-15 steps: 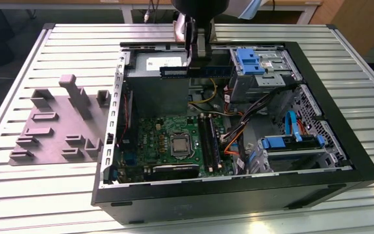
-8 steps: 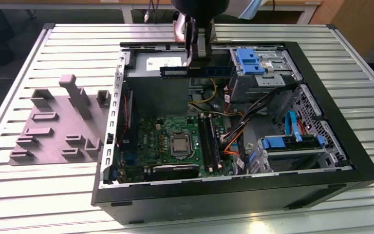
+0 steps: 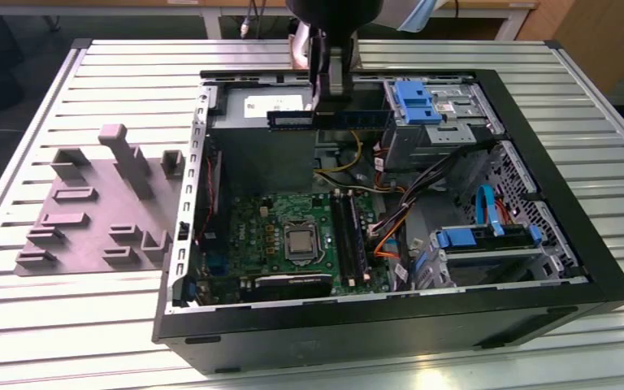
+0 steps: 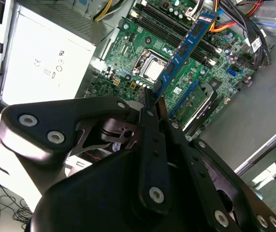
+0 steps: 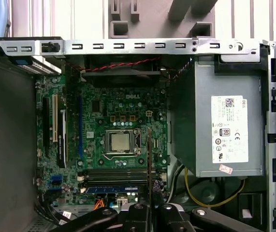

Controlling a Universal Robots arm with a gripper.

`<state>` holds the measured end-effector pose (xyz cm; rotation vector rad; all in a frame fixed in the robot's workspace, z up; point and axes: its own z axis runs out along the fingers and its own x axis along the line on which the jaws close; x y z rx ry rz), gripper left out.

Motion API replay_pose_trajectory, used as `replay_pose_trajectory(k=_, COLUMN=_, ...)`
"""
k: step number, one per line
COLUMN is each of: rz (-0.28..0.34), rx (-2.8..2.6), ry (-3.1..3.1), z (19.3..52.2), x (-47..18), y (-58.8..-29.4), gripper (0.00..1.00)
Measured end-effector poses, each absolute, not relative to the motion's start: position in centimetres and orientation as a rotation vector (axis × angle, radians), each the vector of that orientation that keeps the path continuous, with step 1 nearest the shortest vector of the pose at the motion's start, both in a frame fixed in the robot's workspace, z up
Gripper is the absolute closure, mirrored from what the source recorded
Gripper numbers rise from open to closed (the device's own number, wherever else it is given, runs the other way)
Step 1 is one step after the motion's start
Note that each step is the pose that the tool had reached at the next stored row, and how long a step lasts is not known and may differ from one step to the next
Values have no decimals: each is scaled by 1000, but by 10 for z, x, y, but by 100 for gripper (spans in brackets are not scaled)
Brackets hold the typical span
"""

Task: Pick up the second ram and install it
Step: 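Insert the second ram into the second slot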

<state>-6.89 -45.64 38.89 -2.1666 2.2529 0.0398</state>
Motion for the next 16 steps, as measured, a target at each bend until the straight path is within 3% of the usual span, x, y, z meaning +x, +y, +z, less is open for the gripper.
replay_pose_trajectory(k=16, rz=31, rx=-1931, ry=2459, z=387, x=-69, y=-456, gripper=86)
